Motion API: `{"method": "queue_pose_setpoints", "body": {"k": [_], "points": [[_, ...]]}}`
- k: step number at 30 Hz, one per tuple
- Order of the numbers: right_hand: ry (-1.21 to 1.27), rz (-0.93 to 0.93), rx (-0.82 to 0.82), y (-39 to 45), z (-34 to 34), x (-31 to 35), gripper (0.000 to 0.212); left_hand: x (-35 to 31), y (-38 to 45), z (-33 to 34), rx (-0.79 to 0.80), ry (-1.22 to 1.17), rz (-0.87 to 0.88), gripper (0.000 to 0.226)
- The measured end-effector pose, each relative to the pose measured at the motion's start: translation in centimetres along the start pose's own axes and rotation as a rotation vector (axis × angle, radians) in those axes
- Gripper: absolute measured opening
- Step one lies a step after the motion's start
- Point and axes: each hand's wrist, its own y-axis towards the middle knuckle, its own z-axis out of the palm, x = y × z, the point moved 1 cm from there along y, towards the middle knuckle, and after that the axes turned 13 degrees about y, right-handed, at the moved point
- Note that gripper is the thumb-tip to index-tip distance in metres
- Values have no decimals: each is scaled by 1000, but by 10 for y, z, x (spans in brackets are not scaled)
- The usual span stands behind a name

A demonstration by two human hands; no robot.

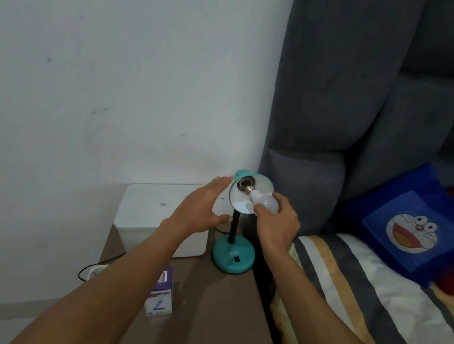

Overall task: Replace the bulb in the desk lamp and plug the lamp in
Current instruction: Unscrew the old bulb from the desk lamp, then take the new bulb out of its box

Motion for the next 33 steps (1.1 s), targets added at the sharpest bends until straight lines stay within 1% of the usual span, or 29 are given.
{"method": "queue_pose_setpoints", "body": {"k": [2,5,9,11,13,17,19,20,21,24,25,27,30,33], "points": [[-13,-22,17,-13,-3,2,53,7,-23,-5,-1,35,-66,91],[-56,-58,67,-35,-3,2,53,21,-64,-8,-5,28,-171,79],[-96,-62,158,-62,7,-12,50,40,-122,-1,-4,-25,-297,74],[-115,-28,193,-74,15,-26,50,51,-146,8,12,-78,-362,78],[-180,5,224,-83,23,-42,50,63,-166,21,36,-132,-420,86],[-272,95,262,-95,36,-82,54,80,-187,46,90,-215,-530,114],[-284,140,273,-99,41,-100,55,89,-193,61,83,-273,-542,129],[-304,150,276,-101,43,-108,54,94,-195,68,78,-296,-536,132],[-331,154,275,-103,45,-114,52,97,-197,74,75,-317,-527,129],[-390,171,266,-104,50,-127,48,96,-200,82,52,-354,-504,104],[-411,176,268,-103,51,-130,48,95,-200,84,34,-359,-501,101],[-459,191,279,-100,53,-137,49,95,-200,86,24,-388,-501,101],[-459,211,274,-96,60,-148,51,98,-201,90,11,-420,-507,102],[-472,187,282,-94,67,-157,52,100,-202,95,-3,-427,-508,103]]}}
